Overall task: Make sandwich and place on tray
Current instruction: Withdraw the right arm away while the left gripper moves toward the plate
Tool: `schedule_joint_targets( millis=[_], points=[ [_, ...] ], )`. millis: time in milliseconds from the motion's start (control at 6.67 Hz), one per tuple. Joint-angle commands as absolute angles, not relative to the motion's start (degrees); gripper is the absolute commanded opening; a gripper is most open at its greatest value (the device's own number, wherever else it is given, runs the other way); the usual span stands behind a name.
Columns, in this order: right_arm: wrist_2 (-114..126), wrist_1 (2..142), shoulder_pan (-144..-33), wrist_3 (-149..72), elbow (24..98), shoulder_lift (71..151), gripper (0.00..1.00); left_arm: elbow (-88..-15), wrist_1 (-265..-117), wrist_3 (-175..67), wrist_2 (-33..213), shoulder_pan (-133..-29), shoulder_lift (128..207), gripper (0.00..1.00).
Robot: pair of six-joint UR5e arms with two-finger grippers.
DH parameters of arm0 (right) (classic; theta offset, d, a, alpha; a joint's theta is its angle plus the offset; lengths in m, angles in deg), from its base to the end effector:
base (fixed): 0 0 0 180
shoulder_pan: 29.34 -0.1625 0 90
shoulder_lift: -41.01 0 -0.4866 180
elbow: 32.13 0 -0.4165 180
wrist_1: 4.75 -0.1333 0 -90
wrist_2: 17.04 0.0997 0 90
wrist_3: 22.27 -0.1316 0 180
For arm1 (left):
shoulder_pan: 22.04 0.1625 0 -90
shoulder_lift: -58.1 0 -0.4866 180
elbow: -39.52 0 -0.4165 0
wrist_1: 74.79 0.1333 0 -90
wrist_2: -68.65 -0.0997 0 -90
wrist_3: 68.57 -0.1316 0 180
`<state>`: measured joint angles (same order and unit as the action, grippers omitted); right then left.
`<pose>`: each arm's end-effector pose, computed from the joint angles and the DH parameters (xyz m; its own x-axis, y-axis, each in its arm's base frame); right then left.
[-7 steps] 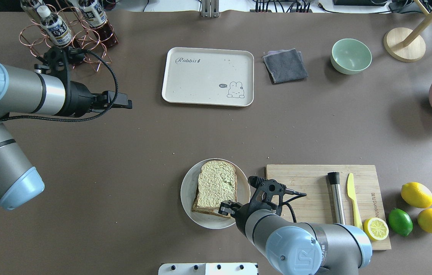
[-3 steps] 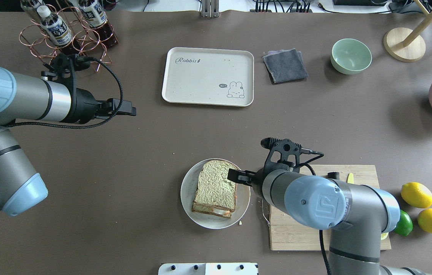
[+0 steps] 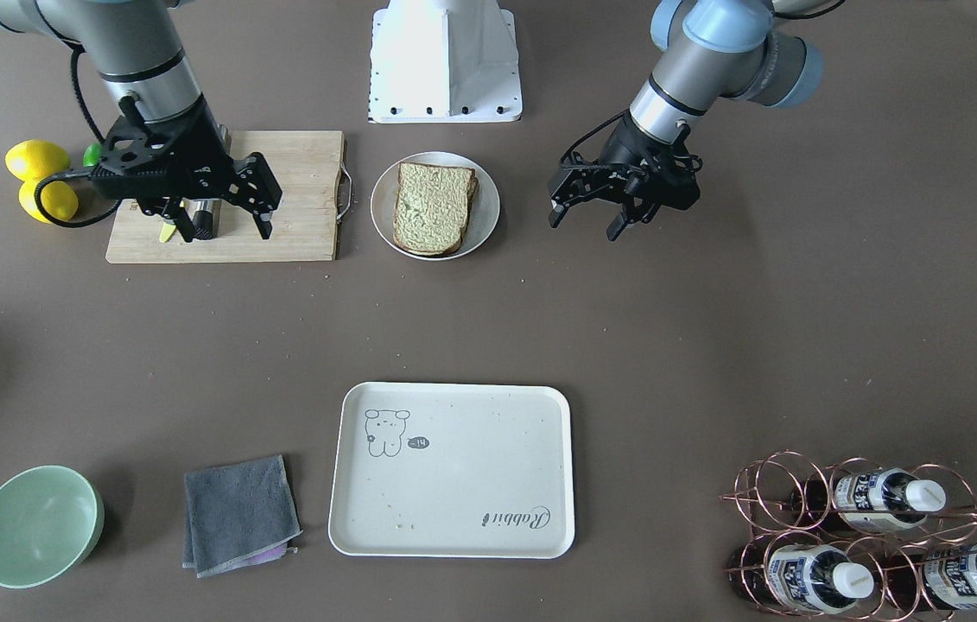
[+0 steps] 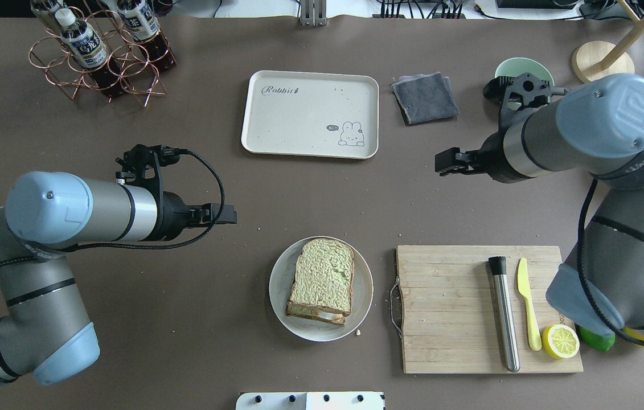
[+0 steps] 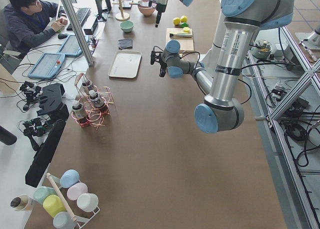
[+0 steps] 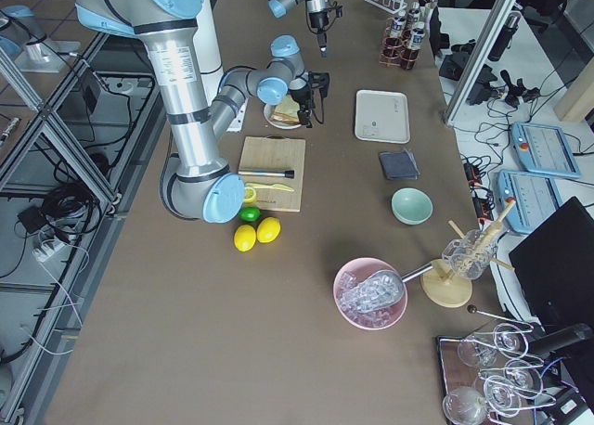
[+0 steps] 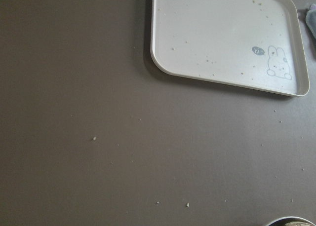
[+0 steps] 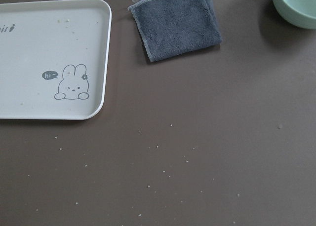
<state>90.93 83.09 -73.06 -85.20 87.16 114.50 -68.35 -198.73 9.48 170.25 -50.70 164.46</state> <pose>-0.3612 -0.4736 0.3402 0.6548 0.0272 0.7553 -0.2177 0.9638 0.1540 0.5087 -0.3998 0.3505 0.3826 0.0220 -0.9237 0.2318 0.9654 0.1191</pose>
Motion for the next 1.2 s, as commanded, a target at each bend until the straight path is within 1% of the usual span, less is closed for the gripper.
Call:
schedule_joint_targets(
  millis=[0, 150, 300, 450, 600, 900, 1050],
  points=[
    [100.85, 83.67, -84.92, -74.95, 85.92, 116.07, 1.0, -67.1, -198.71, 11.58, 167.53, -45.35, 165.06, 0.97],
    [104.47, 83.67, -90.11, -67.78, 84.26, 117.46, 1.0, -65.87, -198.8, 11.67, 163.35, -42.37, 166.45, 0.97],
    [107.73, 83.58, -94.77, -60.66, 83.28, 119.74, 1.0, -64.47, -198.89, 11.84, 161.74, -40.86, 168.21, 0.92],
    [109.33, 83.58, -97.25, -55.98, 83.27, 121.85, 1.0, -64.11, -198.8, 14.98, 161.63, -40.67, 169.01, 0.8],
    [109.34, 83.06, -97.63, -55.41, 83.53, 122.92, 1.0, -63.67, -198.8, 15.01, 161.63, -39.54, 169.28, 0.74],
    [109.34, 82.88, -97.8, -55.41, 83.62, 123.45, 1.0, -62.79, -198.89, 15.01, 161.63, -39.18, 169.63, 0.74],
    [109.34, 82.7, -97.8, -55.49, 83.71, 123.89, 1.0, -61.74, -198.98, 15.01, 160.76, -38.83, 170.5, 0.69]
  ],
)
